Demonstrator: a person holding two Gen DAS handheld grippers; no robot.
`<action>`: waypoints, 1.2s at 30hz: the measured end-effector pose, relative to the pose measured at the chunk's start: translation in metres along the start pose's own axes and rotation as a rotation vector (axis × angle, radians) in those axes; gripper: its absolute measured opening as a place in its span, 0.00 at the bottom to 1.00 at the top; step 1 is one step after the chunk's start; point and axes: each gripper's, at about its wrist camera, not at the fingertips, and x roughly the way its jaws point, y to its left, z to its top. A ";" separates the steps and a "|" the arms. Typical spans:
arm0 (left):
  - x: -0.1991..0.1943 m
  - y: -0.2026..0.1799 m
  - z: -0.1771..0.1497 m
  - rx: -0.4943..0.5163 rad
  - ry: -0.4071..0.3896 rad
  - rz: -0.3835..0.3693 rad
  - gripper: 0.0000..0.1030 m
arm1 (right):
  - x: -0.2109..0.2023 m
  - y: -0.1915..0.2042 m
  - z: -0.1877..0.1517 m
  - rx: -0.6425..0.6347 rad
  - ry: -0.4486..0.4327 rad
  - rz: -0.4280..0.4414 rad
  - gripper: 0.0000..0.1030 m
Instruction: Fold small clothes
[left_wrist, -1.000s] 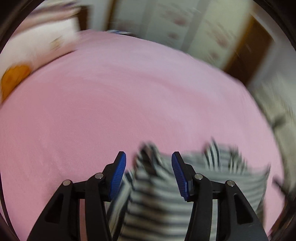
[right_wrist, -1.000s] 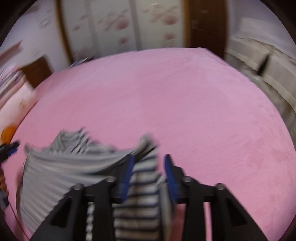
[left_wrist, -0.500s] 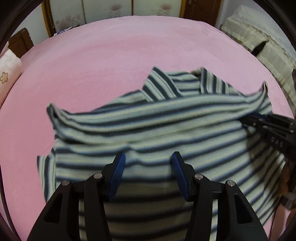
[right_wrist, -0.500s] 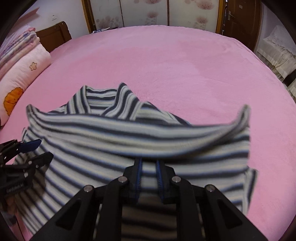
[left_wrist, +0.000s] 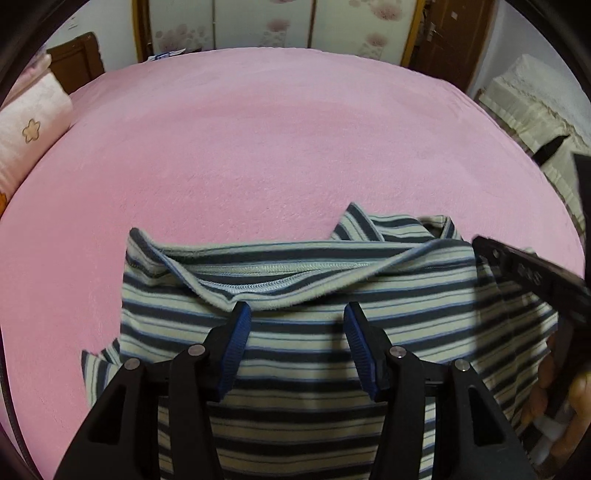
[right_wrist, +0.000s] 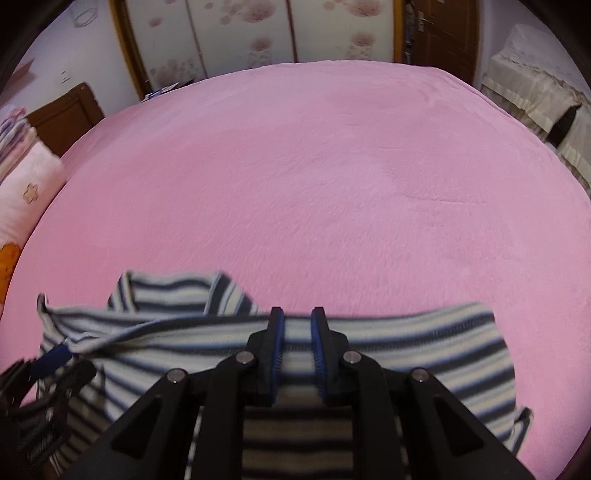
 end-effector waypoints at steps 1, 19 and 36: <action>0.000 0.001 0.001 0.006 0.008 0.002 0.53 | 0.005 -0.001 0.003 0.009 0.011 -0.009 0.15; 0.035 0.011 0.026 0.078 0.077 0.171 0.78 | -0.035 -0.014 0.012 -0.071 0.013 -0.054 0.15; -0.081 0.064 -0.024 0.124 0.087 0.240 0.78 | -0.102 -0.048 -0.032 -0.018 0.089 -0.083 0.14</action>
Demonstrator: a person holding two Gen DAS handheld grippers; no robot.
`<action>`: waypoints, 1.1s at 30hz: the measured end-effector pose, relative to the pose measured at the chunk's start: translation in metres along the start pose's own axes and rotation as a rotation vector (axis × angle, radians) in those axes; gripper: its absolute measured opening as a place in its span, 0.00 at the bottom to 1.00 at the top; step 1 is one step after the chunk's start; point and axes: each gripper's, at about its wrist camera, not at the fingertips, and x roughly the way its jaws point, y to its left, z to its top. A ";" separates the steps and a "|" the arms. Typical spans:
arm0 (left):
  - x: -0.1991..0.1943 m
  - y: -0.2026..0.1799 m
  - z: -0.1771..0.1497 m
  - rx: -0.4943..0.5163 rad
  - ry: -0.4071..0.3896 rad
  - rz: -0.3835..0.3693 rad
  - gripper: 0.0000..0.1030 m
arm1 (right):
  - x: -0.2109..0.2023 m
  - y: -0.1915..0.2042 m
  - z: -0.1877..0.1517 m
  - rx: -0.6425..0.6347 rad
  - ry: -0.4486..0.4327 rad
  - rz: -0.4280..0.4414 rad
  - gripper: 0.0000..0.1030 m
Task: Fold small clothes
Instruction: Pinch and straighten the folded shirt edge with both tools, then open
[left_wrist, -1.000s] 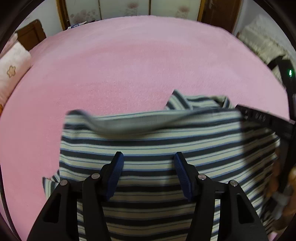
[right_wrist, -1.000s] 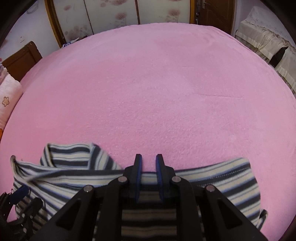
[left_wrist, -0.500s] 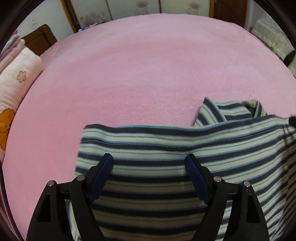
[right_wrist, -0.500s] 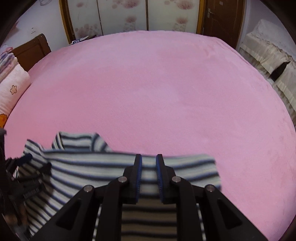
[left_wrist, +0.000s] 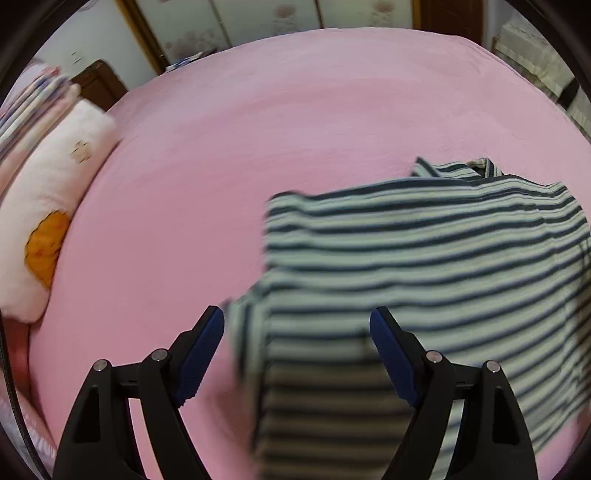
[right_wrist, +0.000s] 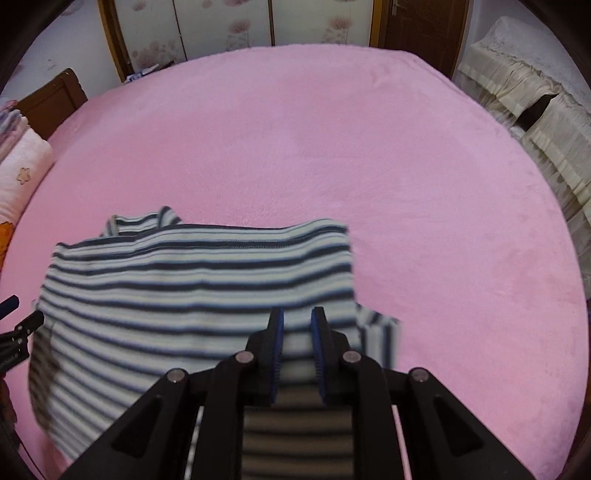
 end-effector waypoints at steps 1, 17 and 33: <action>-0.009 0.009 -0.005 -0.012 -0.001 0.000 0.78 | -0.009 0.000 -0.004 -0.003 -0.004 0.002 0.14; -0.054 0.081 -0.169 -0.168 0.045 -0.135 0.78 | -0.099 -0.031 -0.102 -0.044 0.007 0.037 0.15; 0.001 0.090 -0.212 -0.332 0.079 -0.236 0.78 | -0.049 -0.046 -0.166 -0.008 0.087 0.082 0.32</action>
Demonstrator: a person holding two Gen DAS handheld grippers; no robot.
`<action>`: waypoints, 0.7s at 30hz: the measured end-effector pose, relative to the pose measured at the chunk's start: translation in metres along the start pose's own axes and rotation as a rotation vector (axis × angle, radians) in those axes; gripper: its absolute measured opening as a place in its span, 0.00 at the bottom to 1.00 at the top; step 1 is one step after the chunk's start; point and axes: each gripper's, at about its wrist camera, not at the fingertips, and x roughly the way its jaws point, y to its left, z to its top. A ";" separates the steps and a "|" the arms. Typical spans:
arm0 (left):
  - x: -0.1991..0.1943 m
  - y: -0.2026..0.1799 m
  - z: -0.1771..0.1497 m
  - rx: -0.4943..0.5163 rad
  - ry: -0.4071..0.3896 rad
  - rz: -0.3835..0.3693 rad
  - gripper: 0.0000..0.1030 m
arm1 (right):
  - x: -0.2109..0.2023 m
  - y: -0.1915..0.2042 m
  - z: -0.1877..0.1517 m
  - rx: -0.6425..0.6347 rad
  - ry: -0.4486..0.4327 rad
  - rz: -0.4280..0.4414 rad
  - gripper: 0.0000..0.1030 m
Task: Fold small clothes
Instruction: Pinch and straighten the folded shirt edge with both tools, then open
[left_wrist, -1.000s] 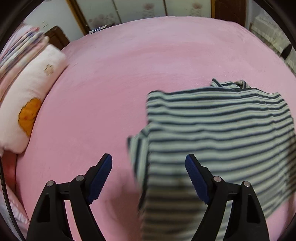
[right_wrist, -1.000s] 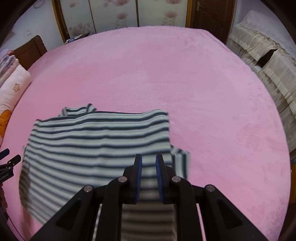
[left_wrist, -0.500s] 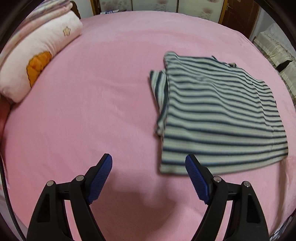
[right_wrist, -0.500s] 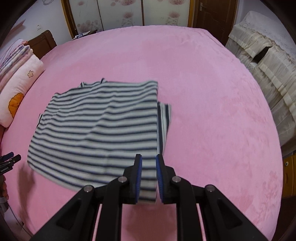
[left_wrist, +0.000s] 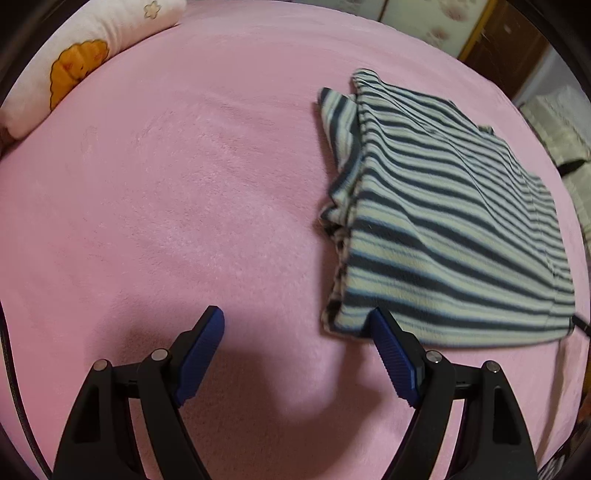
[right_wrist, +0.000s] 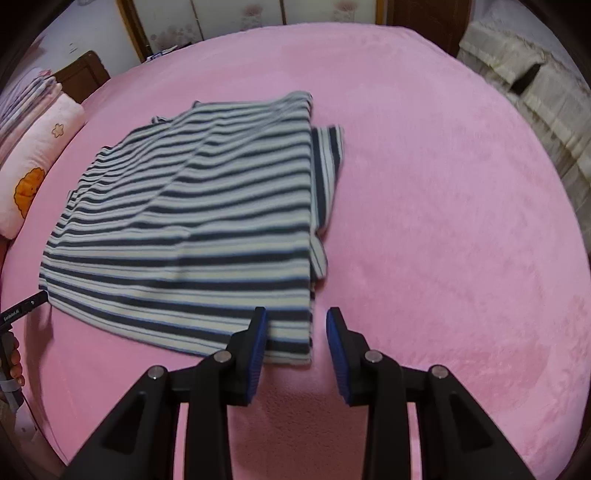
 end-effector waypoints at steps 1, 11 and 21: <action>0.000 0.002 0.001 -0.011 -0.003 -0.010 0.78 | 0.004 -0.002 -0.002 0.010 0.009 0.008 0.32; 0.000 -0.023 -0.006 0.134 -0.011 -0.024 0.04 | 0.025 0.000 -0.015 0.011 0.037 0.046 0.08; -0.013 -0.021 -0.025 0.161 -0.015 0.017 0.03 | 0.016 -0.005 -0.024 0.031 0.028 0.015 0.07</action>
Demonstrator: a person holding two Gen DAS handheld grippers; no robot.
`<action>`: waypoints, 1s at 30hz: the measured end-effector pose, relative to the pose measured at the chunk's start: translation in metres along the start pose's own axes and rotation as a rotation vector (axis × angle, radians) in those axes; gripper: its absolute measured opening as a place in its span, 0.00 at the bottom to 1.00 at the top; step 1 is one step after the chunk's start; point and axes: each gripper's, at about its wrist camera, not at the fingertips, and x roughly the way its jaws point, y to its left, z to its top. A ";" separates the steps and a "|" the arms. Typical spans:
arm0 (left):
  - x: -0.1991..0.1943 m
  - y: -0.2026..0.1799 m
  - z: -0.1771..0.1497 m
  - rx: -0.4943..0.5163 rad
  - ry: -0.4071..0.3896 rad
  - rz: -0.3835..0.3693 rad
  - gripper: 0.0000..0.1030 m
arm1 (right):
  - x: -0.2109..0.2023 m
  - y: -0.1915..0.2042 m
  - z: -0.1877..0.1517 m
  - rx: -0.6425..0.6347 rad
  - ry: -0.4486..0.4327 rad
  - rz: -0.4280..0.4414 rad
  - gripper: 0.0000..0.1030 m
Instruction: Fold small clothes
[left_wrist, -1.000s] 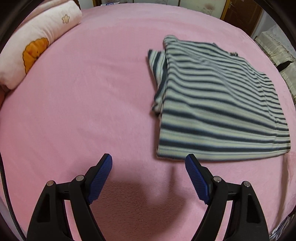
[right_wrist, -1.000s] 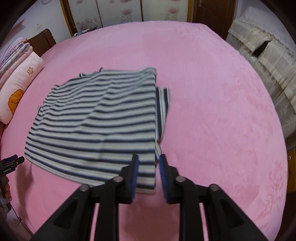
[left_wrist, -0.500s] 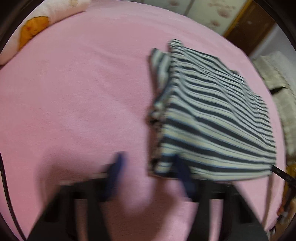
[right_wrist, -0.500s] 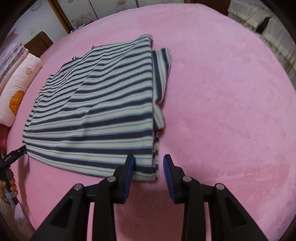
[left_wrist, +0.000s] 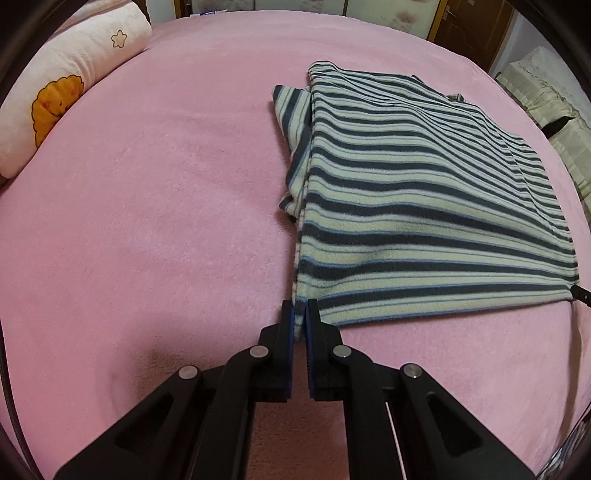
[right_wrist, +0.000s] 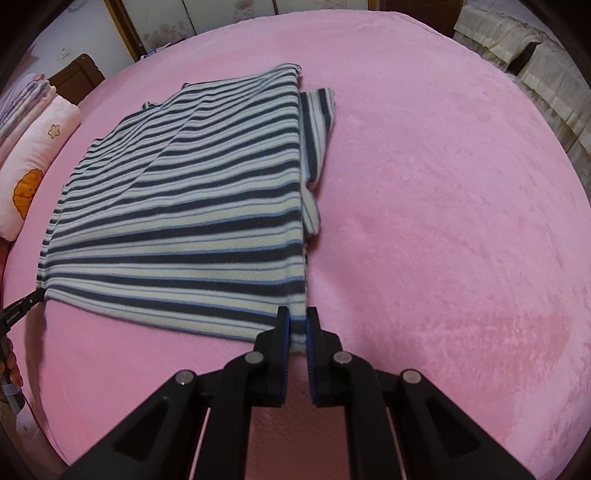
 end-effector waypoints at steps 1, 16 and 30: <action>0.000 0.001 0.002 -0.007 -0.005 -0.004 0.03 | -0.001 0.000 0.001 -0.001 -0.002 0.002 0.07; -0.037 0.004 -0.030 -0.123 0.059 -0.091 0.35 | -0.038 0.035 0.003 -0.122 -0.121 -0.200 0.26; 0.025 -0.015 -0.033 -0.471 -0.081 -0.412 0.40 | -0.049 0.099 0.008 -0.171 -0.235 -0.056 0.26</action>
